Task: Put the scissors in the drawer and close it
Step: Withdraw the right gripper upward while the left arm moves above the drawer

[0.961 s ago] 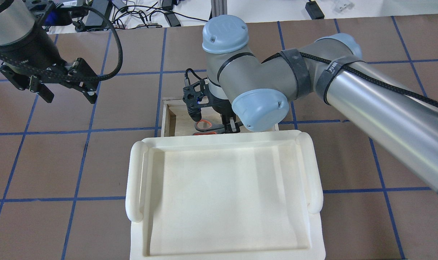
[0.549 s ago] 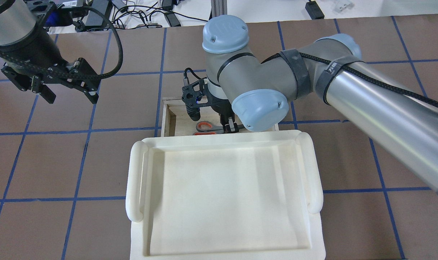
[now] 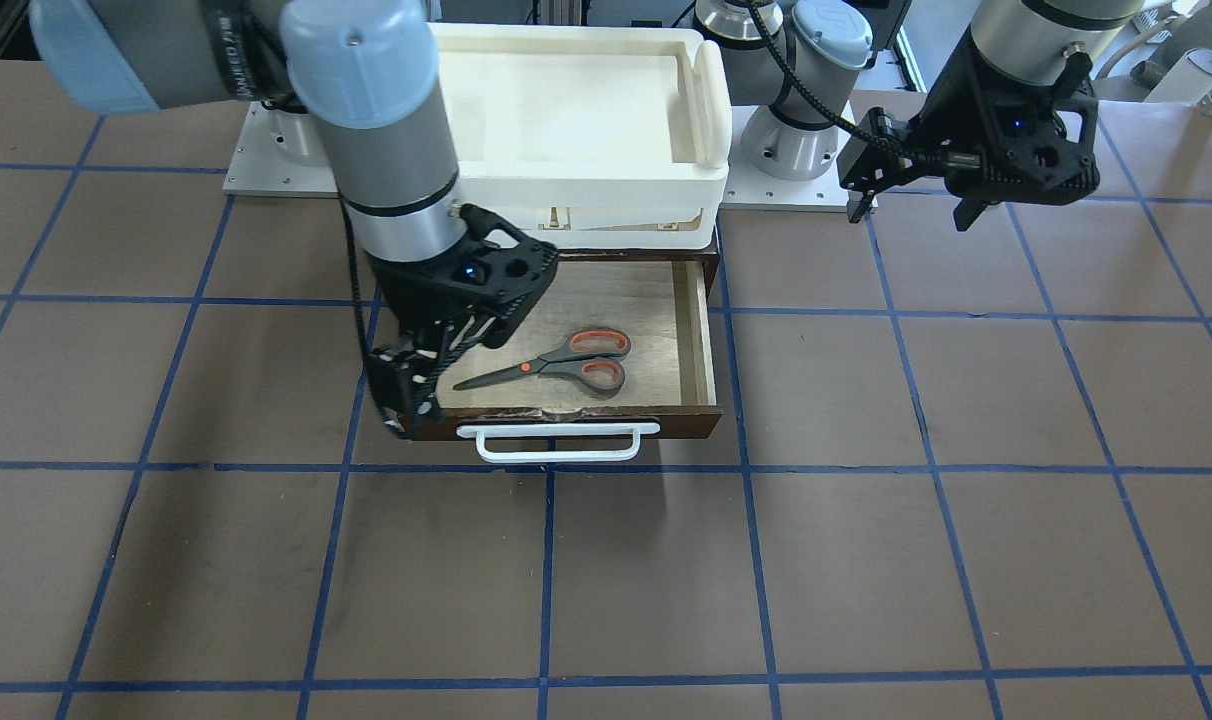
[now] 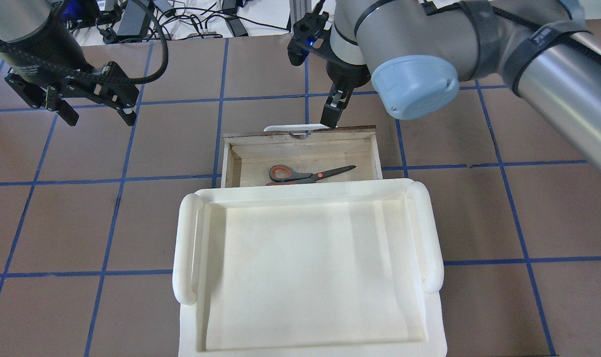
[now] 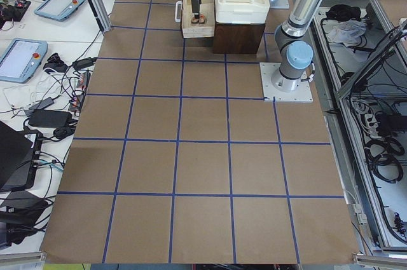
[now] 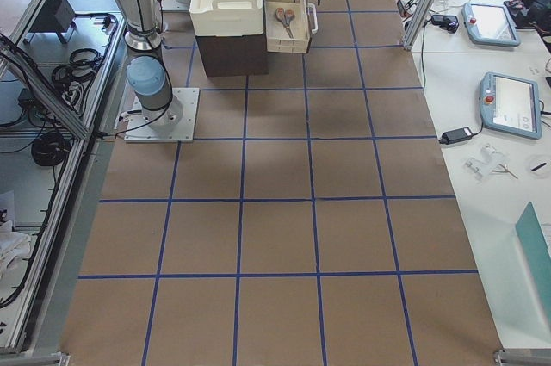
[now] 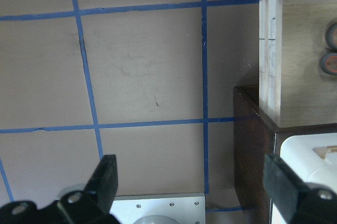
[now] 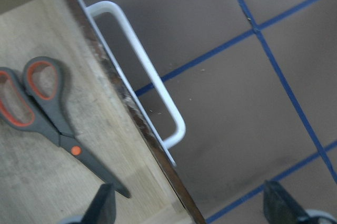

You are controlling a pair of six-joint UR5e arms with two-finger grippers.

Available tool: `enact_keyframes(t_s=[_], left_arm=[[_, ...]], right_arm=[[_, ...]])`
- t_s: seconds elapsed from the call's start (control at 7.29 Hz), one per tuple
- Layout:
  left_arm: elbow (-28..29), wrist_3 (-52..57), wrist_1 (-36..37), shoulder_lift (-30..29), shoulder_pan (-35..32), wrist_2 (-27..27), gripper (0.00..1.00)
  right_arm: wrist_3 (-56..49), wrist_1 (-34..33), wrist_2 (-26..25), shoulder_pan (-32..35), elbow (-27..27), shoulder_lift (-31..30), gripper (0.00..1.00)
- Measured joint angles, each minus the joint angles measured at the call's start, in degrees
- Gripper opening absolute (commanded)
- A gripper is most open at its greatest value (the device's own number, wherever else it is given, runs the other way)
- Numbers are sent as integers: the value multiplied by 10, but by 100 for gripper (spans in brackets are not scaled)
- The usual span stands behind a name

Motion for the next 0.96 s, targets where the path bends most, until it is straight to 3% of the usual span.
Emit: enact_keyframes(t_s=[0.55, 0.96], left_arm=[[59, -6, 25, -80, -52, -15, 100], [81, -10, 125, -168, -108, -17, 100]], right_arm=[[201, 1, -47, -86, -1, -15, 100], [319, 5, -65, -110, 2, -14, 100]])
